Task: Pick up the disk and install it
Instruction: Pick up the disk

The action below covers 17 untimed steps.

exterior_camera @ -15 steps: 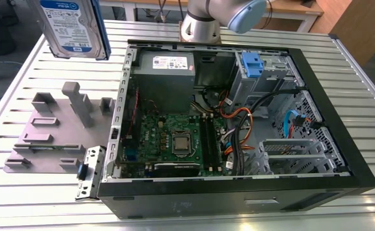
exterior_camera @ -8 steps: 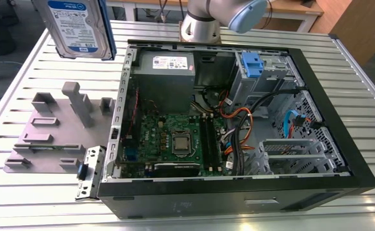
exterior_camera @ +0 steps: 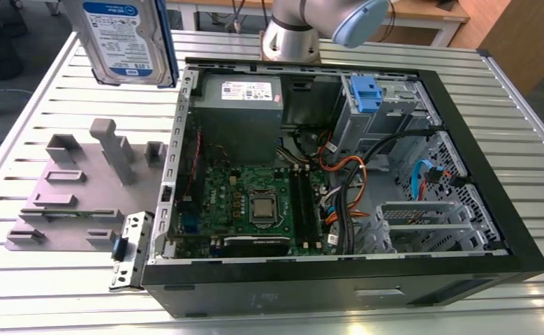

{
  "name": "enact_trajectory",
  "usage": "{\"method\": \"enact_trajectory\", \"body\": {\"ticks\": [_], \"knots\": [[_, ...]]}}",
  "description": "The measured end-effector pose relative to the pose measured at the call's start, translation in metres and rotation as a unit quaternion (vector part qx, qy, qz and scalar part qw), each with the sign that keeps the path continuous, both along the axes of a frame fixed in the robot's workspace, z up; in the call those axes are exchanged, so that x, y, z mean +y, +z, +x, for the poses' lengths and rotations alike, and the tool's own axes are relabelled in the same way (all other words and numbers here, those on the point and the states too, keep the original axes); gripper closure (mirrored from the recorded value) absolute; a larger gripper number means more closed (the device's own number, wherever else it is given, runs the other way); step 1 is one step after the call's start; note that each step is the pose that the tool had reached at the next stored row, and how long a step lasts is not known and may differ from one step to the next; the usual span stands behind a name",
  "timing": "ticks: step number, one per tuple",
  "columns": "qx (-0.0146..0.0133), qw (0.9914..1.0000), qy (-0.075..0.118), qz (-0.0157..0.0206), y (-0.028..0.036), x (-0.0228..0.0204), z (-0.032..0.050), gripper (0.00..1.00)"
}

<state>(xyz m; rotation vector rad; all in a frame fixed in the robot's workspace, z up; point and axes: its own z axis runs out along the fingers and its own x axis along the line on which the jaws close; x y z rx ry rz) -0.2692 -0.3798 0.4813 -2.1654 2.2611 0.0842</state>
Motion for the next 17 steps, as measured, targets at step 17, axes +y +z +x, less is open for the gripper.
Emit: {"method": "enact_trajectory", "body": {"ticks": [17], "knots": [[0.0000,1.00000,0.000,0.0000,-0.0001,0.0000,0.0348,0.65]]}}
